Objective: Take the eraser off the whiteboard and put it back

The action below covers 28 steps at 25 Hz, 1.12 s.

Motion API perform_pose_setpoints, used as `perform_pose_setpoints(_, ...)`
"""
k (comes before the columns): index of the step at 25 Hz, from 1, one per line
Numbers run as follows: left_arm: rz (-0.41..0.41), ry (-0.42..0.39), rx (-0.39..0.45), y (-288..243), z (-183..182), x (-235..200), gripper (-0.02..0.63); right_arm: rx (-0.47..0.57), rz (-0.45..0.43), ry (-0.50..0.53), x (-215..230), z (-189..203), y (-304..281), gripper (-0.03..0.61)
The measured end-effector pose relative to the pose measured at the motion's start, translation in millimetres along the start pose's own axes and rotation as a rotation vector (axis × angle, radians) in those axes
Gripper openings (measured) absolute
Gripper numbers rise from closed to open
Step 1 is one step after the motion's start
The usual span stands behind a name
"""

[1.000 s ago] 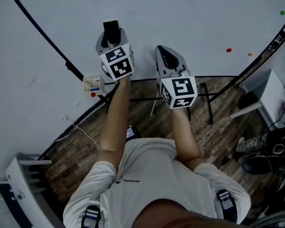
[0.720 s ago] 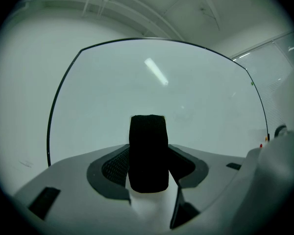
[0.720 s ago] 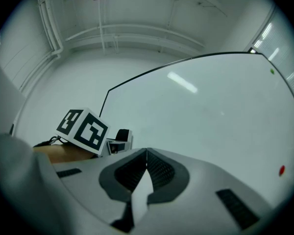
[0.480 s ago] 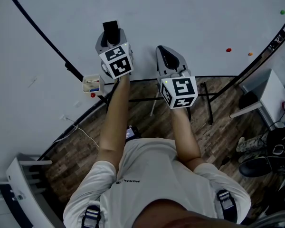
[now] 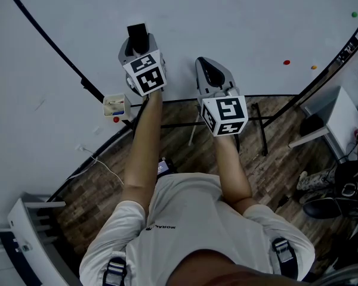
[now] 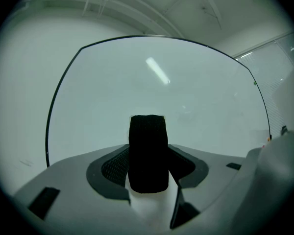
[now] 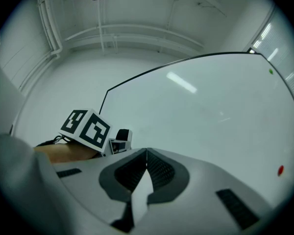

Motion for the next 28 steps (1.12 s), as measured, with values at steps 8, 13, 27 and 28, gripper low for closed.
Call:
perform_pose_setpoints(8,0.006,0.015,0.002,-3.5,1.8,0.1,0.224,0.0,0.003,-0.003,3.0,1.5,-1.0,0.014)
perform_pose_setpoints(13,0.013,0.027,0.017,-0.2,0.2,1.3,0.238,0.001,0.003,-0.007,3.2,0.8,1.1,0.014)
perform_pose_setpoints(27,0.034,0.03,0.045,16.2,-4.6,7.6,0.25,0.005,-0.003,-0.008,2.2,0.7,3.3,0.014)
perform_pose_setpoints(28,0.035,0.031,0.048,18.1,-5.3,8.1,0.25,0.004,-0.004,-0.007,1.9,0.9,3.5,0.014)
Point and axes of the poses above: the fingertips, and each gripper's own axes: y backward along the fingers, x to its right, z out of its underside, the point moved 6 cm from there along y, backward along the fingers, and after that the axes turned 8 degrees about z, right-handed, at the moved point
